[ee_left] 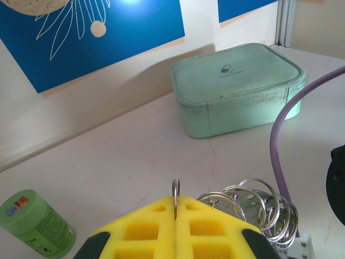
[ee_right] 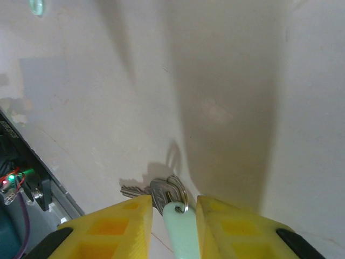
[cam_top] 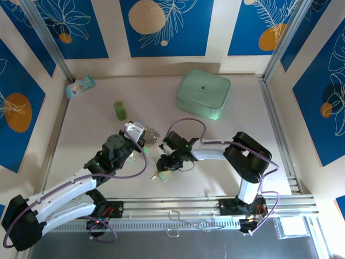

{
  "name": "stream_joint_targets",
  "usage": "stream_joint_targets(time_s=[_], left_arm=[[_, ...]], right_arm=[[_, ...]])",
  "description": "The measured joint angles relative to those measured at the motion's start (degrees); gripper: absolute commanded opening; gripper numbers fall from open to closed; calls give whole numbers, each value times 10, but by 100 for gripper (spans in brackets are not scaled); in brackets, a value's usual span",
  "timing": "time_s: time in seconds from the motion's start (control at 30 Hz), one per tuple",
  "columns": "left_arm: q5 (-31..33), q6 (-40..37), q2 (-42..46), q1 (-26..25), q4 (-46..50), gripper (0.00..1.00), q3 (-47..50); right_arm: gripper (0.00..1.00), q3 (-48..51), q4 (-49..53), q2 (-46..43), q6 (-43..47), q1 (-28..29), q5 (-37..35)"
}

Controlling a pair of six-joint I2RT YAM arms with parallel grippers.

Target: Put the keys on the keyring

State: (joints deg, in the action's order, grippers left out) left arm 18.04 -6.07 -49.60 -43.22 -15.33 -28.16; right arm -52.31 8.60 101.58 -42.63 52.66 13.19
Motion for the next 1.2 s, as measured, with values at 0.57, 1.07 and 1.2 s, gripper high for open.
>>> stream_joint_targets(time_s=[0.57,1.07,1.2], left_arm=[[0,0,0,0,0,0,0],[-3,-2,0,0,0,0,0],[-26,-5,0,0,-1,0,0]], right_arm=[[15,-28,18,18,10,20,-9],[0,-12,67,-66,50,25,-65],[0,25,77,-166,87,25,-91]])
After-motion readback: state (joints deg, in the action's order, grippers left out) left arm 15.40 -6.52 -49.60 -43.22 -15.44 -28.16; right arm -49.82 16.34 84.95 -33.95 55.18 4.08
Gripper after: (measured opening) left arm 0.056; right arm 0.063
